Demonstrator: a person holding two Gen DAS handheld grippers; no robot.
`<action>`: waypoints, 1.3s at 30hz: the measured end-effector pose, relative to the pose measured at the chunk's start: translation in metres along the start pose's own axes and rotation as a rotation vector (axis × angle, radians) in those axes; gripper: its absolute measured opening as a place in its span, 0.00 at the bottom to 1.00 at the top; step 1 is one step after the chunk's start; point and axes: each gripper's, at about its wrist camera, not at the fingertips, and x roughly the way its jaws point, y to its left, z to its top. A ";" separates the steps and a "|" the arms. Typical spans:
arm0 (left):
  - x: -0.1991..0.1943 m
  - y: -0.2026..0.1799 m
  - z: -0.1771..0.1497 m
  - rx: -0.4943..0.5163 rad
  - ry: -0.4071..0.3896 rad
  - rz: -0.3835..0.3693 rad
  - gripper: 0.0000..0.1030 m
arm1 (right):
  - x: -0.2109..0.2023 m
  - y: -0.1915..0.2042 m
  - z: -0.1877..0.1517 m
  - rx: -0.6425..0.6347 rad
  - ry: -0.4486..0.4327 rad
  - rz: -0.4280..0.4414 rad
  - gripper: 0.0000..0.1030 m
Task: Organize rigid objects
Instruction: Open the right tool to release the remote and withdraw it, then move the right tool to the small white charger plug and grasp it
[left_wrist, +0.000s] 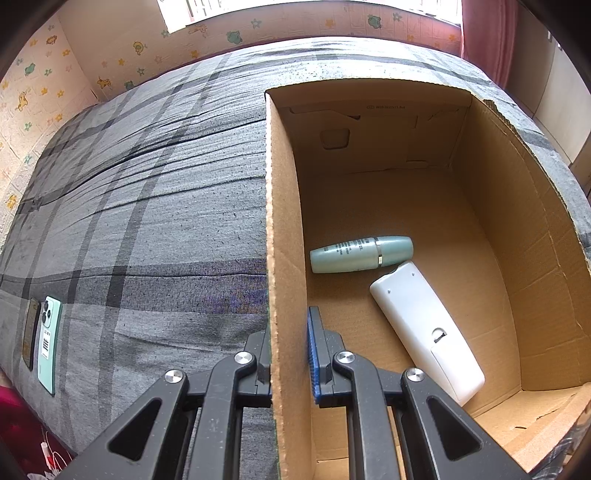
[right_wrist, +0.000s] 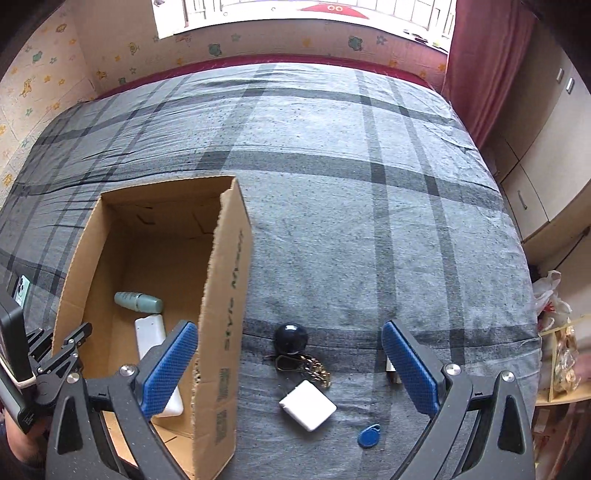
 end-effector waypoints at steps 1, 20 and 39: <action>0.000 0.000 0.000 0.000 0.000 0.000 0.14 | 0.001 -0.006 -0.001 0.007 0.001 -0.009 0.99; 0.001 0.002 0.000 -0.001 0.001 0.000 0.14 | 0.065 -0.100 -0.028 0.119 0.108 -0.116 0.99; 0.002 0.001 -0.001 0.001 0.003 0.004 0.14 | 0.134 -0.138 -0.056 0.192 0.220 -0.118 0.98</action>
